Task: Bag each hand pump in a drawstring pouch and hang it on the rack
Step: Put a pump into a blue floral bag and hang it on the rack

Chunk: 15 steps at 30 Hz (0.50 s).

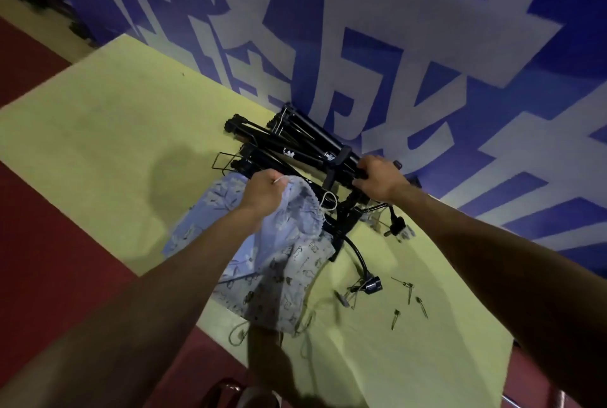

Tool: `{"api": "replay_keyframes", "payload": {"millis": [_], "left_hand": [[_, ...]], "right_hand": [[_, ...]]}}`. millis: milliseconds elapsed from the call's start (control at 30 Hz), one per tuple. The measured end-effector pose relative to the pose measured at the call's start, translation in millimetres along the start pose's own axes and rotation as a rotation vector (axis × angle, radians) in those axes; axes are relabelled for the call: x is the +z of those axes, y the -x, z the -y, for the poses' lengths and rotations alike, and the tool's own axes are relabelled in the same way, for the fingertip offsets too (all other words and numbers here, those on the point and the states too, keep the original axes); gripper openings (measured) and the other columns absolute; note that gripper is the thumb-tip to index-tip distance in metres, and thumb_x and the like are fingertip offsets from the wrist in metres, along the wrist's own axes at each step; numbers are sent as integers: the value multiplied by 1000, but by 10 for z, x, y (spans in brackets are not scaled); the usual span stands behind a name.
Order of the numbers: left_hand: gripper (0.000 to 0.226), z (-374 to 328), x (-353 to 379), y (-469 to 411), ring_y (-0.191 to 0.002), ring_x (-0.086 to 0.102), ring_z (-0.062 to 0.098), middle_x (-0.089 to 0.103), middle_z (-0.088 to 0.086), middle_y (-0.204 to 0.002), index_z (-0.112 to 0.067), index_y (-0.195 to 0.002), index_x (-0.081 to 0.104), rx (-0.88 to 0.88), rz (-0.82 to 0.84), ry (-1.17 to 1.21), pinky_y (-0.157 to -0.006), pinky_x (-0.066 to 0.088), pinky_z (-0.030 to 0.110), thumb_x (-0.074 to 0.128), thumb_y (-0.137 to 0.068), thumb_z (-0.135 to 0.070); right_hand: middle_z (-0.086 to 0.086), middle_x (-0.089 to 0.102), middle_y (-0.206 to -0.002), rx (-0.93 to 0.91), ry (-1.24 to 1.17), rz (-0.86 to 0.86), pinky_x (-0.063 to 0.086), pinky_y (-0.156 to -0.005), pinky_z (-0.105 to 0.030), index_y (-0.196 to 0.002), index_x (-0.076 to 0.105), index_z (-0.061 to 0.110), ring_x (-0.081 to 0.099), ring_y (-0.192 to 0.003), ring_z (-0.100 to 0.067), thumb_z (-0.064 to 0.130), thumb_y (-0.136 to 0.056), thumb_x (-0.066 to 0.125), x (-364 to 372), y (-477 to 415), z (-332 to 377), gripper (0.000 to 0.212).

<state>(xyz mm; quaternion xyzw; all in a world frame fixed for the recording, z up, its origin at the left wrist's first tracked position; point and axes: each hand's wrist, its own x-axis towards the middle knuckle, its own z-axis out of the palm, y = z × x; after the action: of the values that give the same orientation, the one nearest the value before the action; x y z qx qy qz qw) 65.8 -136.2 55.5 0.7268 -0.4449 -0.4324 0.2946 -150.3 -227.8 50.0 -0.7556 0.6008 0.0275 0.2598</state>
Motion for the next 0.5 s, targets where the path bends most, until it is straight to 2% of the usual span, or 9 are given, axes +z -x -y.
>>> {"api": "replay_keyframes", "payload": {"millis": [100, 200, 267, 333, 400, 500], "left_hand": [[32, 33, 63, -141, -57, 31, 14, 35, 2, -64, -11, -66, 43, -197, -14, 216, -70, 31, 31, 44, -98, -10], [44, 78, 77, -212, -46, 38, 11, 39, 4, -59, -13, -53, 43, -313, -12, 276, -53, 33, 25, 42, -96, -4], [43, 96, 90, -238, -41, 43, 11, 46, 3, -54, -13, -54, 46, -354, -16, 355, -48, 35, 24, 40, -96, -4], [29, 99, 90, -233, -55, 40, 13, 45, 0, -63, -15, -71, 50, -346, -36, 324, -56, 35, 26, 40, -98, -14], [21, 96, 91, -200, -59, 36, 11, 41, -2, -67, -14, -84, 49, -296, -52, 233, -57, 32, 27, 39, -100, -23], [31, 140, 56, -149, -52, 26, 13, 29, 1, -62, -15, -73, 37, -160, -38, 157, -51, 24, 28, 35, -101, -29]], "right_hand": [[-15, 50, -129, -104, 13, -43, 41, -101, -39, -124, 51, 10, 47, -122, -32, 25, -91, 57, 115, -268, 107, 37], [-15, 47, -136, -166, 10, -37, 39, -103, -40, -131, 44, 9, 45, -126, -33, 26, -91, 57, 208, -501, 293, 46], [-16, 47, -137, -174, 32, -3, 40, -103, -42, -132, 40, 9, 47, -125, -35, 28, -90, 59, 300, -633, 391, 50], [-17, 51, -132, -173, 186, 0, 40, -101, -44, -128, 39, 9, 51, -119, -37, 34, -90, 58, 421, -745, 439, 49], [-17, 54, -127, -192, 408, -22, 34, -102, -45, -131, 37, 8, 52, -117, -35, 39, -91, 56, 502, -826, 463, 54], [-16, 54, -125, -202, 524, -23, 30, -103, -46, -131, 40, 8, 52, -116, -32, 40, -91, 56, 537, -900, 504, 54]]}}
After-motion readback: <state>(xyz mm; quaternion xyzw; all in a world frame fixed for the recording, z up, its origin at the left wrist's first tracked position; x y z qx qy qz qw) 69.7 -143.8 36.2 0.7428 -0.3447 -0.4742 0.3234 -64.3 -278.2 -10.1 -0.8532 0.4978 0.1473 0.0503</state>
